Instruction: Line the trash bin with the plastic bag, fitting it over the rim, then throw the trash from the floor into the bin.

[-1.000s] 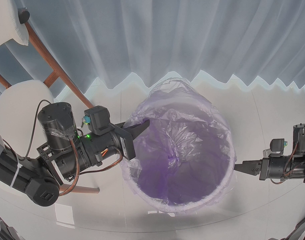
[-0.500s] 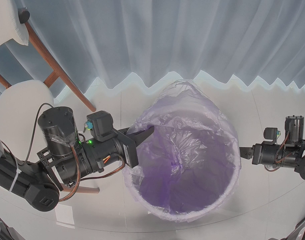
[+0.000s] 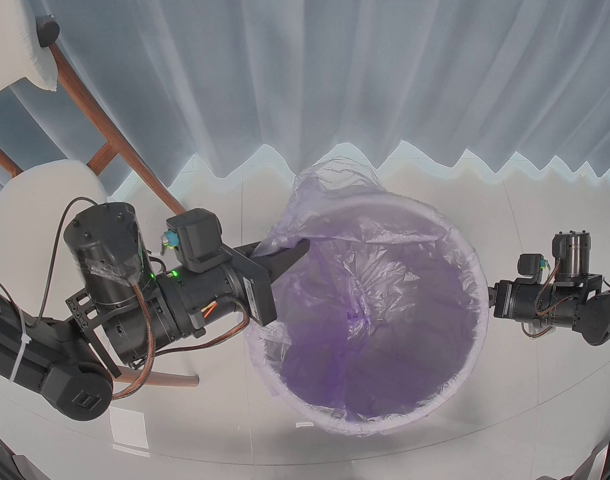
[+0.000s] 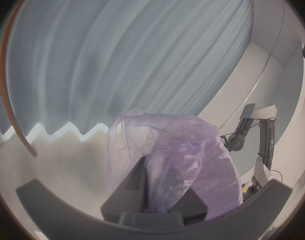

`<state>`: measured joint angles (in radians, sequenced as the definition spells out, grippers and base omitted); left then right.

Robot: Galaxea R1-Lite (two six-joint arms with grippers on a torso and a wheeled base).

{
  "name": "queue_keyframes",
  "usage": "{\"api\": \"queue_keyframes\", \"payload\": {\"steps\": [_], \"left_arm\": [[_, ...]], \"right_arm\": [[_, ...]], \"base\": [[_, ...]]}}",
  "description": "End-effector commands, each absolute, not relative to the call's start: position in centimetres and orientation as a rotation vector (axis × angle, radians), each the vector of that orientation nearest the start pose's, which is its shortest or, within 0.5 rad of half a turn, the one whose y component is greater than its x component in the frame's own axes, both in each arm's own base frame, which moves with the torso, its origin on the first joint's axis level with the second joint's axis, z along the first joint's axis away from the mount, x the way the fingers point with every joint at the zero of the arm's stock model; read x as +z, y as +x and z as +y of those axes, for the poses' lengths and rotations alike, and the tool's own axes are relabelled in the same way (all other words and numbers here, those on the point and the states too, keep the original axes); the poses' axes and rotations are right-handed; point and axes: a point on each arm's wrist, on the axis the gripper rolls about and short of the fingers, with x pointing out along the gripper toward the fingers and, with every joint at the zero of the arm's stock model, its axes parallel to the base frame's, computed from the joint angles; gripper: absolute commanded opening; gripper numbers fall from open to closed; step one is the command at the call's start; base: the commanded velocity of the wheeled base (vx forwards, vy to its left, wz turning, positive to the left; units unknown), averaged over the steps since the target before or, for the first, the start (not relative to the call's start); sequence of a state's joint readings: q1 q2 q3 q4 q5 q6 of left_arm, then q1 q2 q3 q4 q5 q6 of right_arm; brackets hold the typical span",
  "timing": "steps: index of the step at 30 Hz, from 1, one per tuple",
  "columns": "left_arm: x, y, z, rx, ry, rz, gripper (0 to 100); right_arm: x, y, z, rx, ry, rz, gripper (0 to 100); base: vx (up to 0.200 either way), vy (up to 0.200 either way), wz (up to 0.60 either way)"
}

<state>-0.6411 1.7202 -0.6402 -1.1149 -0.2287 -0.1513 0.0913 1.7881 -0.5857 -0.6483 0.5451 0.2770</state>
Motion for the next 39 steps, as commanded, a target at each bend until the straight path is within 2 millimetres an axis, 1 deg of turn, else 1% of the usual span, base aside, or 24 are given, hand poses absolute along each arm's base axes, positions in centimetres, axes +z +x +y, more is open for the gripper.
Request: {"api": "queue_keyframes", "payload": {"steps": [1, 9, 11, 12, 13, 14, 15, 16, 17, 20, 22, 23, 25, 27, 29, 30, 31, 32, 33, 35, 36, 39], "left_arm": [[18.8, 23.2, -17.8, -0.868, -0.156, 0.009, 0], [18.9, 23.6, -17.5, -0.853, -0.157, 0.002, 0], [19.0, 24.0, -17.2, -0.830, -0.164, 0.002, 0], [19.2, 24.5, -17.0, -0.795, -0.171, -0.004, 0], [19.3, 25.2, -17.0, -0.731, -0.177, -0.012, 0], [19.2, 25.4, -17.0, -0.715, -0.180, -0.013, 0], [19.1, 26.3, -17.3, -0.646, -0.208, -0.013, 0], [19.2, 26.6, -17.4, -0.630, -0.227, -0.011, 0], [19.4, 27.1, -17.6, -0.594, -0.290, -0.005, 0], [19.4, 27.2, -18.0, -0.558, -0.371, 0.023, 0], [19.4, 27.2, -18.0, -0.554, -0.378, 0.031, 0], [19.4, 27.1, -18.1, -0.559, -0.379, 0.031, 0], [19.5, 26.8, -18.4, -0.572, -0.380, 0.029, 0], [19.6, 26.7, -18.6, -0.580, -0.381, 0.029, 0], [19.5, 26.5, -18.7, -0.587, -0.380, 0.032, 0], [19.5, 26.5, -18.7, -0.587, -0.380, 0.033, 0], [19.5, 26.4, -18.8, -0.590, -0.380, 0.034, 0], [19.5, 26.4, -18.8, -0.590, -0.379, 0.035, 0], [19.6, 26.3, -18.8, -0.593, -0.380, 0.033, 0], [19.6, 26.3, -18.8, -0.594, -0.381, 0.031, 0], [19.7, 26.2, -18.7, -0.599, -0.381, 0.029, 0], [19.9, 26.1, -18.7, -0.598, -0.384, 0.026, 0]], "right_arm": [[8.8, 28.8, 3.2, 0.509, 0.418, 0.688, 100], [7.9, 28.7, 2.5, 0.447, 0.520, 0.740, 100], [7.6, 28.0, 2.4, 0.427, 0.553, 0.765, 100], [7.5, 27.3, 2.4, 0.420, 0.566, 0.781, 100], [7.6, 26.1, 2.6, 0.426, 0.568, 0.796, 100], [7.5, 25.7, 2.7, 0.426, 0.569, 0.802, 100], [7.7, 23.8, 3.2, 0.448, 0.561, 0.817, 100], [7.8, 23.2, 3.3, 0.456, 0.559, 0.817, 100], [8.1, 21.9, 3.5, 0.476, 0.553, 0.802, 100], [8.8, 20.2, 3.9, 0.519, 0.542, 0.749, 100], [9.1, 20.0, 4.1, 0.539, 0.535, 0.719, 100], [9.6, 20.2, 4.4, 0.561, 0.534, 0.672, 100], [9.9, 20.5, 4.8, 0.583, 0.543, 0.648, 100], [9.8, 21.0, 5.5, 0.602, 0.557, 0.653, 100], [9.7, 22.3, 6.2, 0.618, 0.555, 0.647, 100], [9.7, 22.4, 6.2, 0.617, 0.556, 0.646, 100], [9.9, 23.4, 6.4, 0.619, 0.554, 0.622, 100], [9.9, 23.8, 6.5, 0.616, 0.553, 0.620, 100], [9.9, 24.7, 6.7, 0.611, 0.553, 0.613, 100], [9.8, 25.0, 6.8, 0.606, 0.552, 0.613, 100], [9.6, 26.8, 7.0, 0.573, 0.545, 0.590, 100], [9.2, 28.5, 7.1, 0.526, 0.540, 0.570, 100]], "base": [[0.000, 0.000, 0.00], [0.000, 0.000, 0.00], [0.000, 0.000, 0.00], [0.000, 0.000, 0.00], [0.000, 0.000, 0.00], [0.000, 0.000, 0.00], [0.000, 0.000, 0.00], [0.000, 0.000, 0.00], [0.000, 0.000, 0.00], [0.000, 0.000, 0.00], [0.000, 0.000, 0.00], [0.000, 0.000, 0.00], [0.000, 0.000, 0.00], [0.000, 0.000, 0.00], [0.000, 0.000, 0.00], [0.000, 0.000, 0.00], [0.000, 0.000, 0.00], [0.000, 0.000, 0.00], [0.000, 0.000, 0.00], [0.000, 0.000, 0.00], [0.000, 0.000, 0.00], [0.000, 0.000, 0.00]]}}
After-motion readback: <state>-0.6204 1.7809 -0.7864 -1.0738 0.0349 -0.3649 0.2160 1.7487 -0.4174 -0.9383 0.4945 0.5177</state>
